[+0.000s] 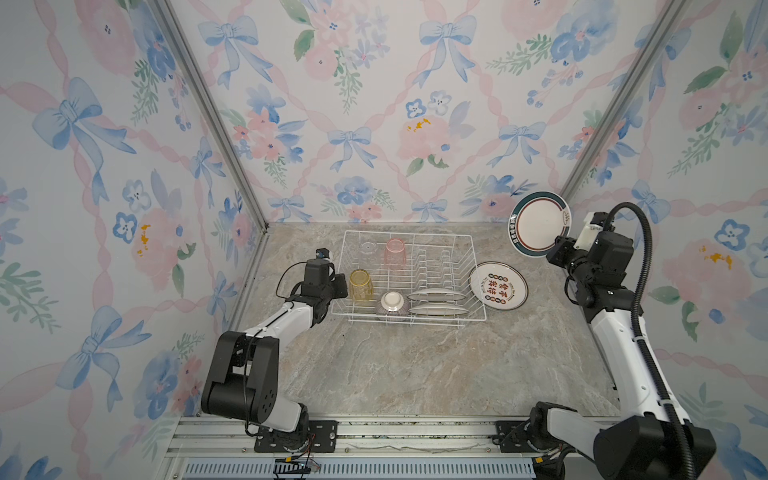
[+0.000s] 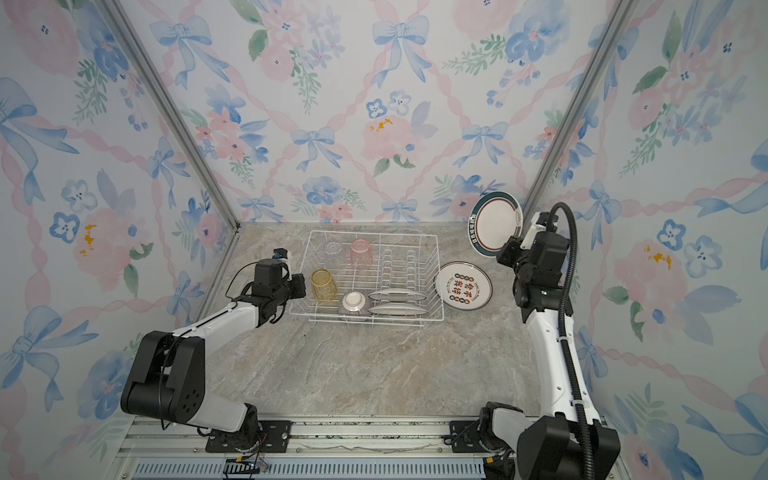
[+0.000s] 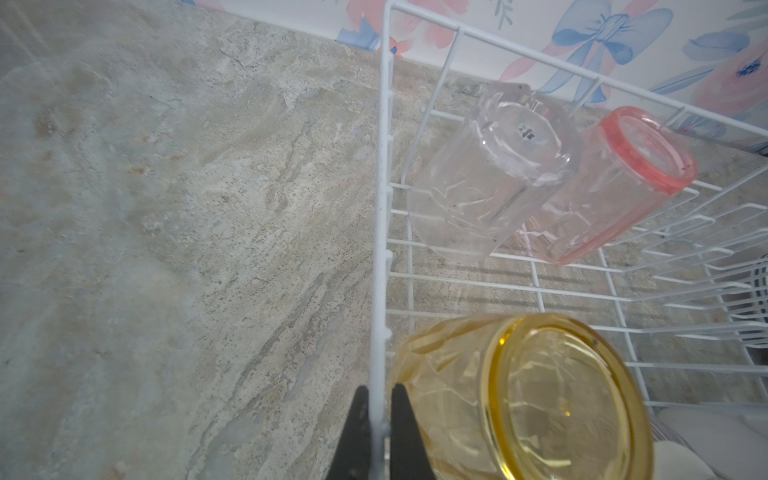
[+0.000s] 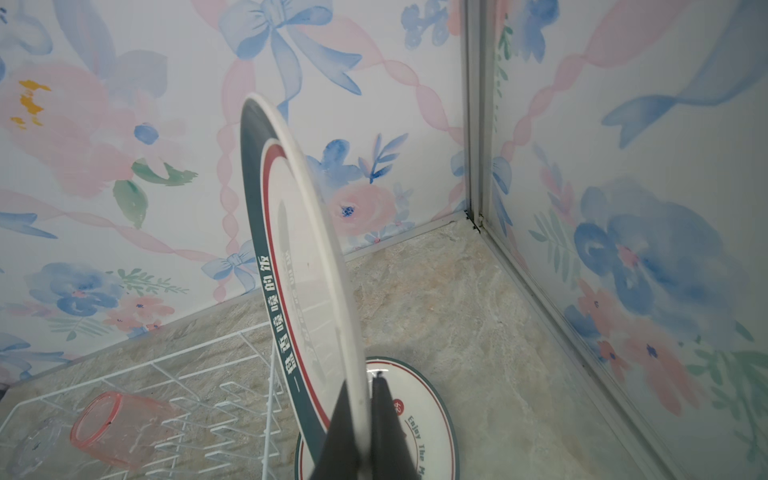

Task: Unload the mixed dishes from the dish rack
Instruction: 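Lift the green-rimmed plate up out of the rack with the right gripper, then lower the green-rimmed plate onto the printed plates beside the rack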

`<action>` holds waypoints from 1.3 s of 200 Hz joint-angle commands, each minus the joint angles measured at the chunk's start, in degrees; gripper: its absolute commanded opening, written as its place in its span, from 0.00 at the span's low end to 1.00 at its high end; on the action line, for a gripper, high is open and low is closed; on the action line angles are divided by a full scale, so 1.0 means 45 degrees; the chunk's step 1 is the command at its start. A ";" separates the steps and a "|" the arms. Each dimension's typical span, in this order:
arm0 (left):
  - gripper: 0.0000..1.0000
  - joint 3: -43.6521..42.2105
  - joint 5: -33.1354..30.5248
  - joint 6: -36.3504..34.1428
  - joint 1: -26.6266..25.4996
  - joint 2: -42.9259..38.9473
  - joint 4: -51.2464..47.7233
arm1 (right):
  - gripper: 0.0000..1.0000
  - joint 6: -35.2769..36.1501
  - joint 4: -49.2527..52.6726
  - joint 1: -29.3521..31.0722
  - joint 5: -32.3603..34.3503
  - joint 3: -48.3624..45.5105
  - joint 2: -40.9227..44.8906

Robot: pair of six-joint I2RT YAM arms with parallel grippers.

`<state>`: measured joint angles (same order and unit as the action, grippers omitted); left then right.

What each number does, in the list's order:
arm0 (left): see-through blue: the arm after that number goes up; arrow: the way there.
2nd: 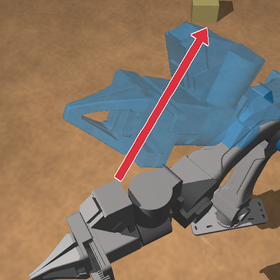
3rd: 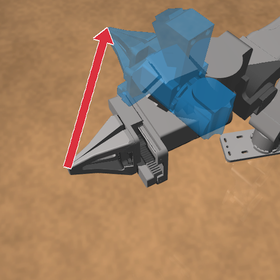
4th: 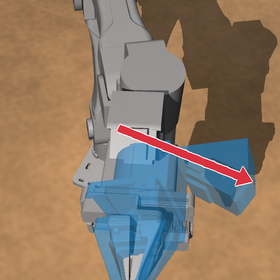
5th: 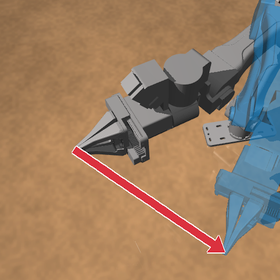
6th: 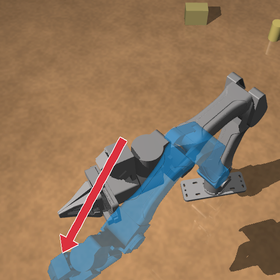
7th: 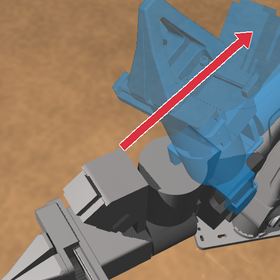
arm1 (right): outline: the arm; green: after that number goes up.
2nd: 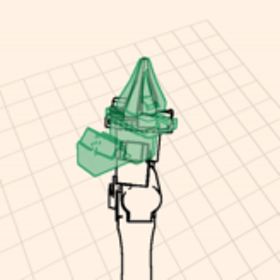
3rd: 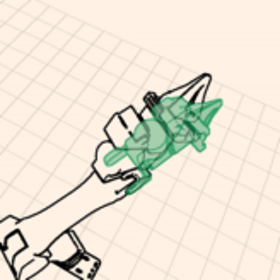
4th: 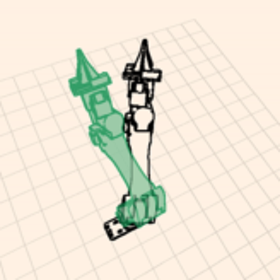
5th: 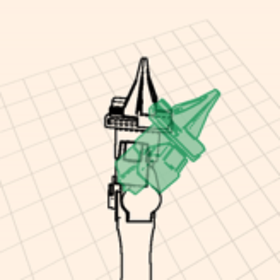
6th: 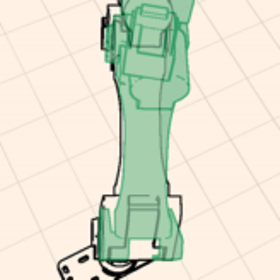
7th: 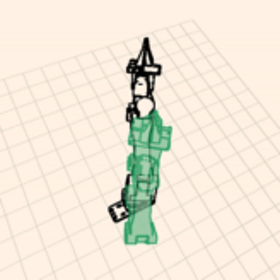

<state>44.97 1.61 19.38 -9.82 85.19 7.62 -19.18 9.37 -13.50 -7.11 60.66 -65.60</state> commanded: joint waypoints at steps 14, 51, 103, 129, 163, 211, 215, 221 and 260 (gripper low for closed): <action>0.00 -0.0091 0.0196 0.0186 -0.0042 0.0302 -0.0484 | 0.00 -0.3309 -0.0998 -0.1811 -0.2937 -0.1789 0.0308; 0.00 -0.0066 0.0263 0.0185 -0.0041 0.0405 -0.0453 | 0.00 -0.4666 -0.2152 -0.2740 -0.4437 -0.3315 -0.0382; 0.00 -0.0169 0.0246 0.0186 -0.0042 0.0381 -0.0396 | 0.00 -0.5273 -0.3057 -0.2860 -0.5717 -0.3708 -0.2250; 0.00 -0.0169 0.0253 0.0181 -0.0043 0.0386 -0.0417 | 0.00 -0.5465 -0.3687 -0.2835 -0.5994 -0.4031 -0.3084; 0.00 -0.0118 0.0243 0.0167 -0.0042 0.0336 -0.0448 | 0.00 -0.5322 -0.4034 -0.2580 -0.6188 -0.4184 -0.4048; 0.00 -0.0065 0.0202 0.0162 -0.0028 0.0347 -0.0558 | 0.00 -0.5342 -0.4508 -0.1811 -0.6378 -0.4001 -0.5317; 0.00 -0.0063 0.0197 0.0167 -0.0031 0.0347 -0.0562 | 0.00 -0.5343 -0.4553 -0.1755 -0.6369 -0.3961 -0.5434; 0.00 -0.0052 0.0179 0.0151 -0.0032 0.0339 -0.0576 | 0.00 -0.5364 -0.4587 -0.1658 -0.6399 -0.3914 -0.5610; 0.00 -0.0053 0.0124 0.0147 -0.0032 0.0317 -0.0607 | 0.00 -0.5651 -0.5271 -0.1338 -0.6477 -0.3877 -0.6415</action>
<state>44.97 1.83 19.57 -9.78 85.23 7.64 -43.35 -9.56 -20.32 -34.33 42.09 -93.14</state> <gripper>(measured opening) 0.072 0.068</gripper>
